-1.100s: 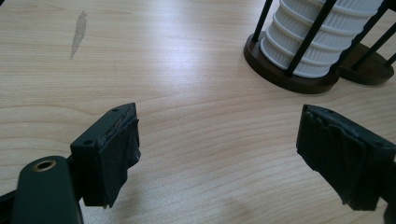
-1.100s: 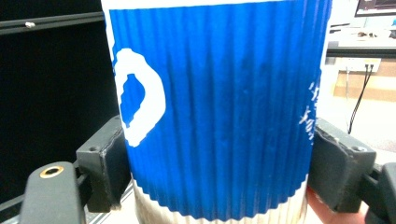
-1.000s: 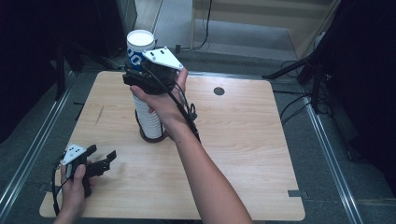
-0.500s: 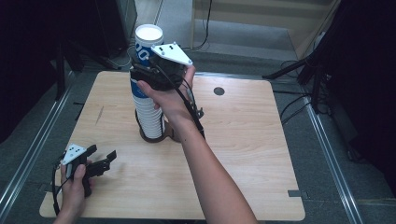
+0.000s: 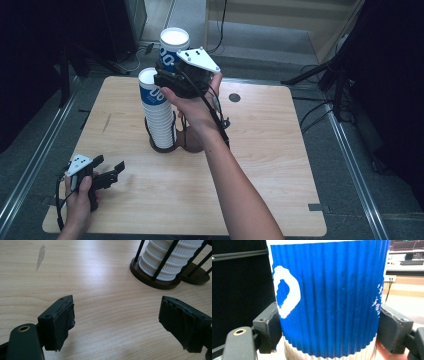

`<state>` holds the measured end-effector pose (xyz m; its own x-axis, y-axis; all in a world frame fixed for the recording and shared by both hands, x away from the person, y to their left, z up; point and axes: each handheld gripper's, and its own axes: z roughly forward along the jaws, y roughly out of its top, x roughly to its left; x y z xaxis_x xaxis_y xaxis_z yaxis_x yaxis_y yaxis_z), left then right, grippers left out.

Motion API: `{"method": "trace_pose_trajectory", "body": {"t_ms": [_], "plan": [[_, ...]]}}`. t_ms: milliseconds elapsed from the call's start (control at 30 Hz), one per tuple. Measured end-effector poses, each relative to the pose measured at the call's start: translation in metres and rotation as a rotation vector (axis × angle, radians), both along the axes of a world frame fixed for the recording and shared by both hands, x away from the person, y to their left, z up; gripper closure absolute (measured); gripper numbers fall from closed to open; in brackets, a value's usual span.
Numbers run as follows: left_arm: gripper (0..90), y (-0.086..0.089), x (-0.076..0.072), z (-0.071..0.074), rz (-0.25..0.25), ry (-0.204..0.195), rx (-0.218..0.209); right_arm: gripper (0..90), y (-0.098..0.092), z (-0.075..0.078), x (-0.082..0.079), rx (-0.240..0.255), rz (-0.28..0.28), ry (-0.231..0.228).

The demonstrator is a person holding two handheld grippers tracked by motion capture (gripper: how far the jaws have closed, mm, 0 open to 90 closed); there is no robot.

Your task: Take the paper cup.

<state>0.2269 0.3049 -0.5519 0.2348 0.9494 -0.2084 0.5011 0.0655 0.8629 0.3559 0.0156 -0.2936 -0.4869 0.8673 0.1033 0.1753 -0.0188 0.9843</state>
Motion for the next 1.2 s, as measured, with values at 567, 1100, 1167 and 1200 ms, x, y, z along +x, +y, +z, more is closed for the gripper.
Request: {"method": "trace_pose_trajectory", "body": {"t_ms": [567, 1100, 1167, 1200], "plan": [[14.1, 0.0, 0.0, 0.0, 0.0, 0.001, -0.001, 18.6, -0.035, -0.016, -0.002, -0.026, -0.043, -0.006], [14.1, 0.001, 0.0, 0.0, 0.0, 0.001, -0.002, 18.6, -0.063, -0.029, -0.008, -0.033, -0.072, -0.014], [14.1, 0.001, 0.0, 0.0, 0.0, 0.002, -0.003, 18.6, -0.066, -0.031, -0.01, -0.034, -0.076, -0.017], [14.1, 0.001, 0.0, 0.0, 0.0, 0.001, -0.002, 18.6, -0.068, -0.032, -0.011, -0.037, -0.081, -0.019]]}}
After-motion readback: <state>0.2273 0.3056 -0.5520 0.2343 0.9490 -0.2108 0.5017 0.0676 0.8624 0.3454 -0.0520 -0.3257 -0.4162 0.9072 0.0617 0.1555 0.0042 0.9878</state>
